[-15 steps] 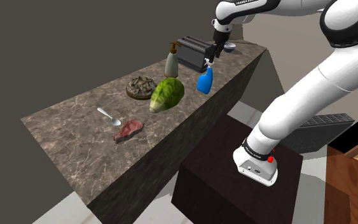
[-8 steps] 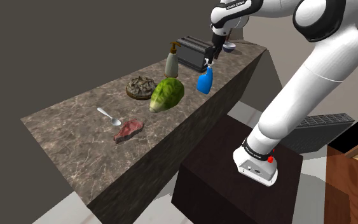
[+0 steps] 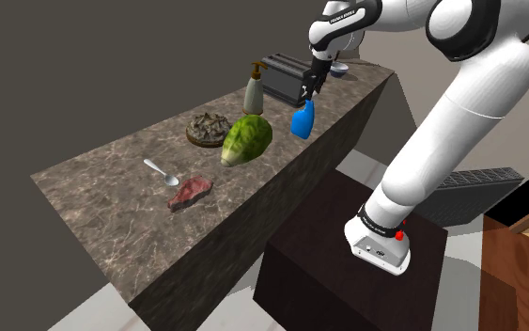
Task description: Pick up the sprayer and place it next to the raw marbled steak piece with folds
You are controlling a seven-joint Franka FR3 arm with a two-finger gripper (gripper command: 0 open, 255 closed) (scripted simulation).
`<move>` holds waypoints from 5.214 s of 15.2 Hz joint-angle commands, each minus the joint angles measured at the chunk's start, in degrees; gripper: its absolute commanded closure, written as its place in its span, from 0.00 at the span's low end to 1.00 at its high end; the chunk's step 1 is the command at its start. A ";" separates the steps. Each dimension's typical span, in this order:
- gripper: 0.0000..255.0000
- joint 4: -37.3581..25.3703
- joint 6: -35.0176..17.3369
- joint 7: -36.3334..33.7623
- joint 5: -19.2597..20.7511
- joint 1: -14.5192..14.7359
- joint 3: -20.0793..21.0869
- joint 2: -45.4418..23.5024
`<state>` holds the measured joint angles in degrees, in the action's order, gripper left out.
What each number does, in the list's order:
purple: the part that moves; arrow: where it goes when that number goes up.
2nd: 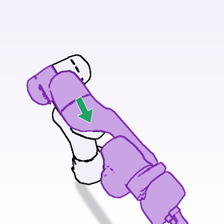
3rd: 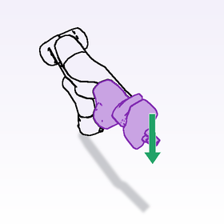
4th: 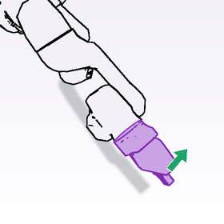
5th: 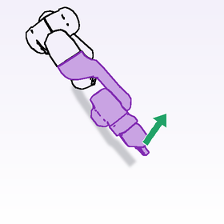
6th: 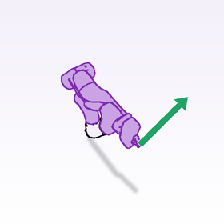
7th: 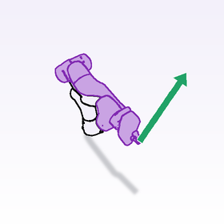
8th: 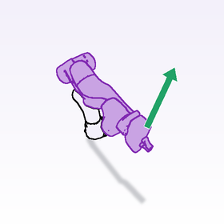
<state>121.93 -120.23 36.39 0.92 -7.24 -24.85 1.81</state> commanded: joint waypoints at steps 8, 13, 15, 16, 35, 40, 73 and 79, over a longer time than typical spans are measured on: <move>1.00 0.06 -0.07 -0.02 0.00 0.01 0.01 0.00; 1.00 0.05 -0.06 -0.02 0.00 0.01 0.01 0.00; 1.00 -0.40 0.68 -0.14 0.15 0.03 0.04 0.32; 1.00 -0.88 1.43 -0.24 0.28 0.04 0.07 0.62; 1.00 -12.39 15.88 -1.18 1.49 0.31 0.65 3.82; 1.00 -16.21 19.73 -1.17 1.46 0.37 0.73 3.85; 1.00 -54.77 48.54 2.13 -3.21 -1.41 -1.06 -6.87; 1.00 -46.57 47.34 -6.34 0.11 3.77 3.32 0.81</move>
<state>73.83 -72.85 31.95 0.37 -4.49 -22.48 0.99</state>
